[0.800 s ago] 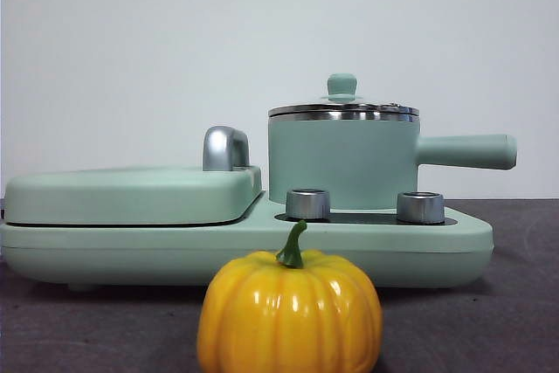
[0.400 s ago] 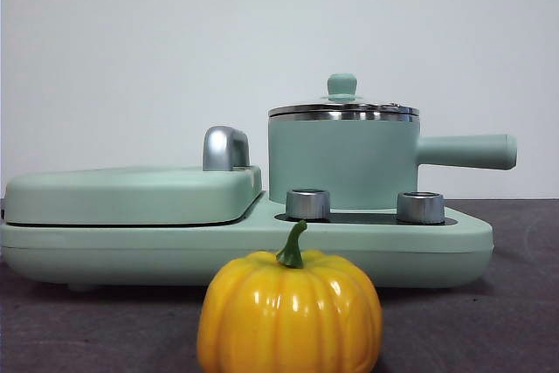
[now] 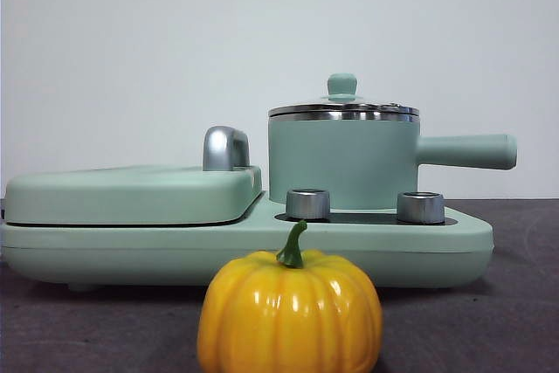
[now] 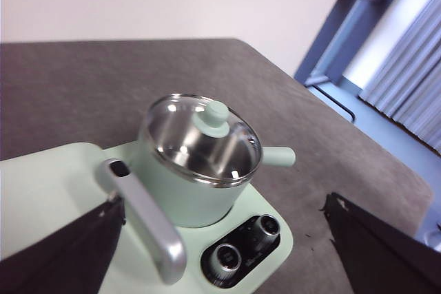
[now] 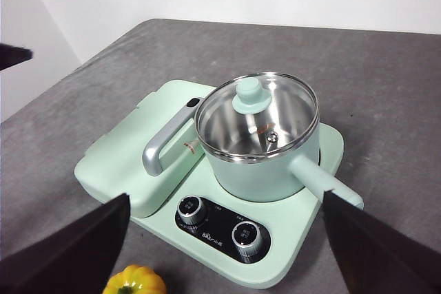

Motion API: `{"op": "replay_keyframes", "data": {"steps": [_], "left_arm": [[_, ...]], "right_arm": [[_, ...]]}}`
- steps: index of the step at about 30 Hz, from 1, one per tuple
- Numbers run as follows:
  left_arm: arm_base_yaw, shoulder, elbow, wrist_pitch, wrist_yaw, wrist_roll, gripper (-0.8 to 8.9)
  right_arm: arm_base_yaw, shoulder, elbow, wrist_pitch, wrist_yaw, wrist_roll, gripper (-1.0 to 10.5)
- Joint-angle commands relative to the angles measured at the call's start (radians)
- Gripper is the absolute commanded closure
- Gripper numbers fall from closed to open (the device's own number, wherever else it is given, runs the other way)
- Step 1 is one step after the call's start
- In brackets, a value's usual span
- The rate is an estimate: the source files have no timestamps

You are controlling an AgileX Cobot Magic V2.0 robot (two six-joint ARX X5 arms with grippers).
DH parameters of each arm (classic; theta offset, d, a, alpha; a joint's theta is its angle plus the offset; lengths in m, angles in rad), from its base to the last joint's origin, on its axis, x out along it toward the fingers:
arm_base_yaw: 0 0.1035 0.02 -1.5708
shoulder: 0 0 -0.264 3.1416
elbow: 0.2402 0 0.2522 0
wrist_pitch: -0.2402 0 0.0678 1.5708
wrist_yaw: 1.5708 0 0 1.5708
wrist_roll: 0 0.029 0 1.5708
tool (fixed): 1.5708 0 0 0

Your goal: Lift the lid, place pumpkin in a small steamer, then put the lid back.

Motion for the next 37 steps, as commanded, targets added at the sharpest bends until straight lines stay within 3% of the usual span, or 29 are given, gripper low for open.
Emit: {"op": "replay_keyframes", "data": {"steps": [1, 10, 21, 37], "left_arm": [[-0.032, 0.077, 0.054, 0.024, 0.002, 0.036, 3.40], [-0.142, 0.422, 0.283, 0.022, -0.032, 0.054, 3.40], [-0.256, 0.787, 0.611, -0.034, -0.150, 0.197, 3.41], [-0.348, 0.988, 0.662, 0.086, -0.299, 0.294, 3.46]], "right_arm": [[0.003, 0.005, 0.016, 0.006, 0.000, -0.011, 5.0], [0.003, 0.005, 0.016, 0.006, -0.002, -0.007, 5.0], [0.003, 0.005, 0.016, -0.009, -0.002, -0.007, 5.0], [0.003, 0.005, 0.016, -0.023, -0.004, -0.007, 5.0]]}}
